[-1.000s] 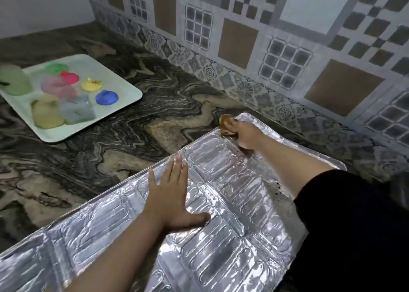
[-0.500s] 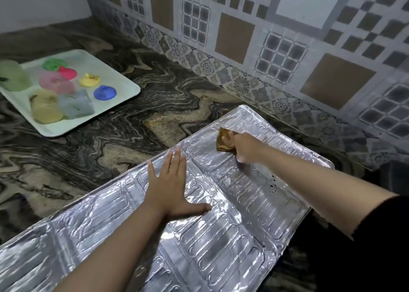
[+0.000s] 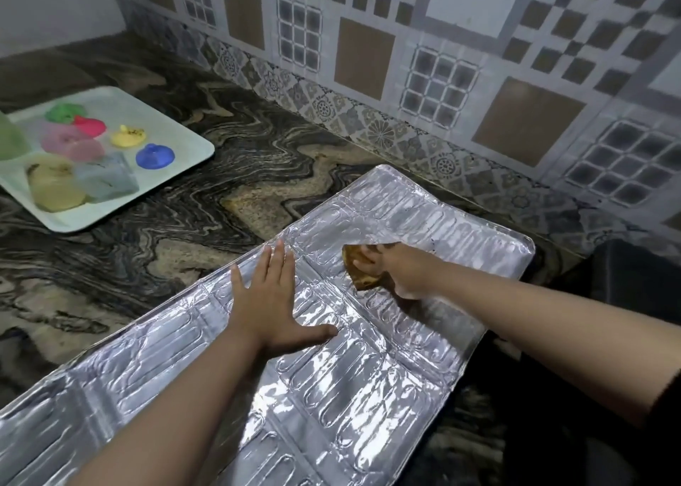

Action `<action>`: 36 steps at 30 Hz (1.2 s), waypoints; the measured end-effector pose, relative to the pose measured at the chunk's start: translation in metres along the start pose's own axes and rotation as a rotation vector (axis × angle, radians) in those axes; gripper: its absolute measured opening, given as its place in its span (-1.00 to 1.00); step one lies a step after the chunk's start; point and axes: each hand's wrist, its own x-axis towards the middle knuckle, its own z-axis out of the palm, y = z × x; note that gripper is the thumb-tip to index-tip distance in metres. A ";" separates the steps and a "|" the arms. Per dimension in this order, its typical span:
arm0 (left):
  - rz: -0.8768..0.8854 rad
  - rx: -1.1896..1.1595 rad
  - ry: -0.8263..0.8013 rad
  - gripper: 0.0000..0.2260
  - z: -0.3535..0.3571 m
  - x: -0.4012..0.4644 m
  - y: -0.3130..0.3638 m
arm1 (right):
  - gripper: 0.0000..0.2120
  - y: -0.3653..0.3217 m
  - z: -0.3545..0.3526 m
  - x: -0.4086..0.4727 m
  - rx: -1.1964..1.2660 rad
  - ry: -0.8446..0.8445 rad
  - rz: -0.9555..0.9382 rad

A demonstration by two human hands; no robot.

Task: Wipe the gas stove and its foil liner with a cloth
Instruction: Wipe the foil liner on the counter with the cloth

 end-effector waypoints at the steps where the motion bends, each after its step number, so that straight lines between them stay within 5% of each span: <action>1: -0.008 0.000 -0.001 0.31 0.000 0.001 0.001 | -0.26 0.003 -0.001 0.001 0.033 0.008 0.008; 8: -0.028 -0.012 0.015 0.31 0.002 0.003 0.001 | -0.32 0.033 0.005 0.029 0.233 0.176 0.231; 18: -0.039 -0.010 0.019 0.31 0.003 0.004 0.002 | -0.38 0.083 -0.020 0.081 0.086 0.153 0.472; 24: -0.053 -0.022 0.013 0.31 0.002 0.004 0.002 | -0.45 0.076 -0.025 0.067 -0.059 0.086 0.409; 32: -0.049 -0.029 0.000 0.32 0.000 0.003 0.004 | -0.39 0.046 -0.023 -0.007 0.043 -0.151 0.297; 36: -0.047 -0.042 0.007 0.32 -0.001 0.003 0.004 | -0.53 0.024 -0.020 -0.038 0.044 -0.250 0.268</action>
